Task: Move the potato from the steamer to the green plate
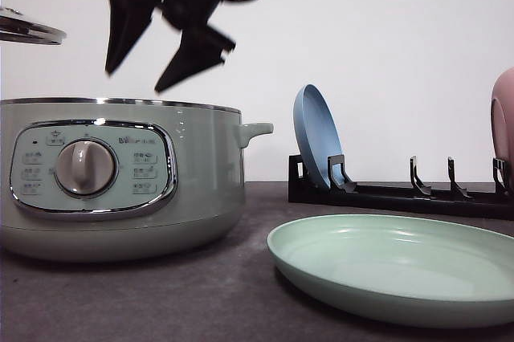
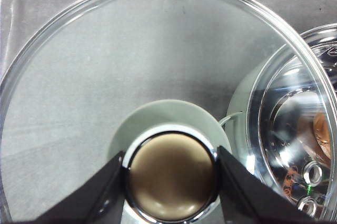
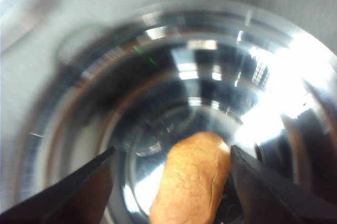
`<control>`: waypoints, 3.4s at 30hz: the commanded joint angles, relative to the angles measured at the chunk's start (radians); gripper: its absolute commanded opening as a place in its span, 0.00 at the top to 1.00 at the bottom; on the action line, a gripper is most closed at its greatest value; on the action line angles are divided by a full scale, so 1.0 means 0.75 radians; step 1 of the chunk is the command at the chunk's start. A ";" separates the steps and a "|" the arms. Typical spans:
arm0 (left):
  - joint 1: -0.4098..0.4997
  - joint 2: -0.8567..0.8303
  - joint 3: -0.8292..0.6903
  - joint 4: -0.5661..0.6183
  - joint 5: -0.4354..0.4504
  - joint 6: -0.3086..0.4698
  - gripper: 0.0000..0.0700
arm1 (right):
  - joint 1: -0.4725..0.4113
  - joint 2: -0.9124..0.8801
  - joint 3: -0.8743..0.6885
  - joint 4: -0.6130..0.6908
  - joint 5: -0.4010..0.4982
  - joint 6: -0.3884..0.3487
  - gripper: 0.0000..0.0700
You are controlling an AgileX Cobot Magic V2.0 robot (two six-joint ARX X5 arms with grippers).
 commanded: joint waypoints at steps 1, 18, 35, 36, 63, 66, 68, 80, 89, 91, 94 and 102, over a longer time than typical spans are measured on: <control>0.004 -0.012 0.055 0.045 -0.007 -0.006 1.00 | 0.020 0.041 0.036 0.014 0.018 -0.006 0.39; 0.004 -0.012 0.055 0.044 -0.006 -0.010 1.00 | 0.047 0.171 0.036 0.000 0.101 -0.010 0.39; 0.004 -0.012 0.055 0.044 -0.004 -0.010 1.00 | 0.055 0.205 0.036 -0.055 0.136 -0.027 0.44; 0.004 -0.012 0.055 0.044 -0.004 -0.010 1.00 | 0.057 0.206 0.036 -0.058 0.136 -0.032 0.50; 0.003 -0.012 0.055 0.065 0.056 -0.009 1.00 | -0.029 -0.343 0.079 -0.239 0.132 -0.093 0.82; 0.002 -0.012 0.055 0.066 0.057 -0.009 1.00 | -0.081 -0.429 0.062 -0.291 0.132 -0.093 0.82; 0.002 -0.012 0.055 0.067 0.064 -0.009 1.00 | -0.124 -0.478 0.040 -0.329 0.132 -0.093 0.82; -0.020 -0.012 0.055 0.073 0.120 -0.010 1.00 | -0.307 -0.891 -0.615 -0.173 0.130 -0.068 0.82; -0.067 -0.012 0.055 0.074 0.123 -0.010 1.00 | -0.303 -1.118 -1.164 0.126 0.129 0.150 0.82; -0.077 -0.012 0.055 0.074 0.123 -0.010 1.00 | -0.292 -1.132 -1.258 0.176 0.132 0.195 0.82; -0.092 -0.012 0.055 0.074 0.125 -0.010 1.00 | -0.273 -1.133 -1.387 0.263 0.133 0.254 0.82; -0.125 -0.012 0.055 0.075 0.175 -0.010 1.00 | -0.196 -1.130 -1.687 0.537 0.290 0.452 0.82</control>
